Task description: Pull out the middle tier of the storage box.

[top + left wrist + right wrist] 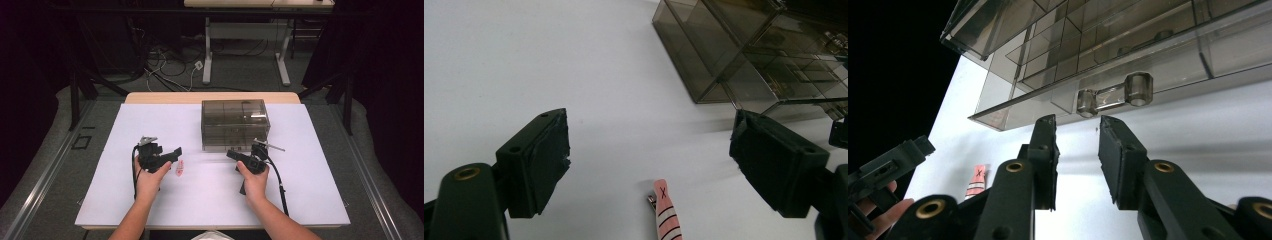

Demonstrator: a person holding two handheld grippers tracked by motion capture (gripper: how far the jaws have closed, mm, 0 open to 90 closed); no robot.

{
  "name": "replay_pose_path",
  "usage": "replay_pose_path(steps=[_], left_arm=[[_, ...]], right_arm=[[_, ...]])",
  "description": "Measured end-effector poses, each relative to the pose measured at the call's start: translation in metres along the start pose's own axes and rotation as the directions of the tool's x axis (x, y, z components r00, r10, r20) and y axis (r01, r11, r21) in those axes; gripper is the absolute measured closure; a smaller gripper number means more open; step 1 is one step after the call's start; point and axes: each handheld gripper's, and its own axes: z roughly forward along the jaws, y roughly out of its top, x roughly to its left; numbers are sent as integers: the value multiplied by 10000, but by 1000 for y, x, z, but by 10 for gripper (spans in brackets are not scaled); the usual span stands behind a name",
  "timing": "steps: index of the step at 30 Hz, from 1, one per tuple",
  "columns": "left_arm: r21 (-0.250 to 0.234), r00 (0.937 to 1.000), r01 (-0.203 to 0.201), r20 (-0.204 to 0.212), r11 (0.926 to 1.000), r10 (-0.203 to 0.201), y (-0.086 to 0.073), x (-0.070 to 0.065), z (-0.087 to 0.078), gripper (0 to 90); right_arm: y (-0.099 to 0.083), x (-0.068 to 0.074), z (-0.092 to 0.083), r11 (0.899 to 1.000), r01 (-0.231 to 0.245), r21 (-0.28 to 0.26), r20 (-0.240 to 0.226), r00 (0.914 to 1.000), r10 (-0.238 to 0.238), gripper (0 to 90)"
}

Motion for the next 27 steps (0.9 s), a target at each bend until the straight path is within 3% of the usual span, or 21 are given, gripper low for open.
replay_pose_path(steps=[16,27], left_arm=[[-7,10000,13,4,10000,-13,0,0,0,165],[4,10000,16,0,10000,-16,0,0,0,165]], right_arm=[[-2,5,-12,9970,753,-169,-156,9970,-756,537],[1,7,-21,9914,1312,27,-257,9910,-1311,455]])
